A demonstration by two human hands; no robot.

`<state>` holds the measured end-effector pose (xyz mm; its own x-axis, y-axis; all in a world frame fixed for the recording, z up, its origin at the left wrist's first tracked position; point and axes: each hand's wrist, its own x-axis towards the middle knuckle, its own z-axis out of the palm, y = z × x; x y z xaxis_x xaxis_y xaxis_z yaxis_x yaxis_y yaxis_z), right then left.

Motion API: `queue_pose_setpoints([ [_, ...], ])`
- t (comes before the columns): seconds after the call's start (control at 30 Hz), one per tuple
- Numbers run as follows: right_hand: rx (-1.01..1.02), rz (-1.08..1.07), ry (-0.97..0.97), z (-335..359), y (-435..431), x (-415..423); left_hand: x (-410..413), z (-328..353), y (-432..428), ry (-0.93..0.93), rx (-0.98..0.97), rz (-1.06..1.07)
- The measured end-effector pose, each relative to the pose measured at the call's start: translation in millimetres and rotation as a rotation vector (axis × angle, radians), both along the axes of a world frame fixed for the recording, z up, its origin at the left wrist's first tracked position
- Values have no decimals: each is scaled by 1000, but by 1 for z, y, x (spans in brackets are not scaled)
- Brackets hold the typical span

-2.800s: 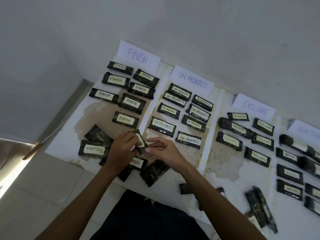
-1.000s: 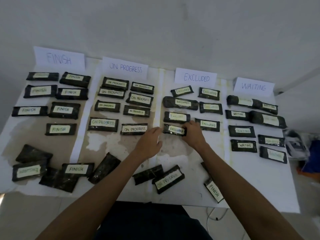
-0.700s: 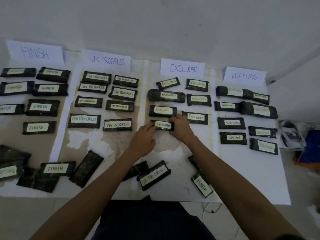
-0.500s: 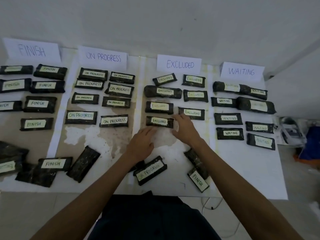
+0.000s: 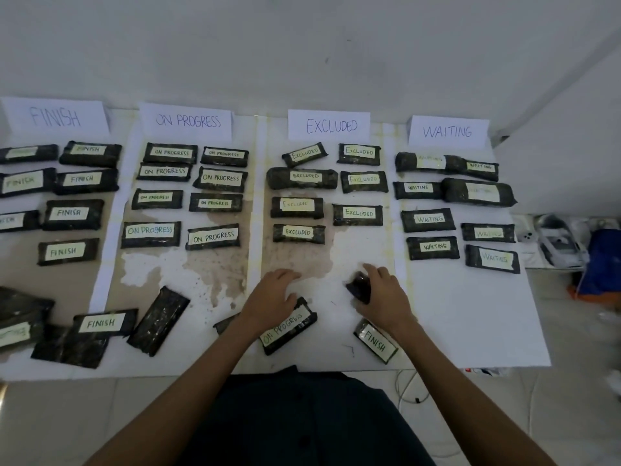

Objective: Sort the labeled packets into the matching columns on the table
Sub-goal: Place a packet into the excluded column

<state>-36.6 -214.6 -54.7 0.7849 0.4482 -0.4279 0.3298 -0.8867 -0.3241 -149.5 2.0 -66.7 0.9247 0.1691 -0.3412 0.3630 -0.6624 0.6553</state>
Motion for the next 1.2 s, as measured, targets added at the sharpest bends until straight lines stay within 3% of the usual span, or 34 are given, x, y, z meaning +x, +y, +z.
queue_pose_setpoints([
  [0.1,212,-69,-19,13,8,10,13,12,-14,-4,-134,21],
  [0.2,138,31,22,10,15,14,26,16,-31,1,-181,-20],
  [0.3,145,-28,86,4,15,17,34,18,-44,43,-210,-47],
  [0.47,529,-379,141,20,11,26,38,22,-53,53,-315,10],
  [0.6,860,-675,378,36,6,37,49,28,-61,67,-398,61],
  [0.8,1118,-915,621,38,9,39,59,35,-71,56,-458,104],
  [1.03,918,-1030,535,37,17,29,65,33,-66,4,-434,128],
  [1.2,603,-789,281,33,40,20,68,30,-69,13,-486,73],
])
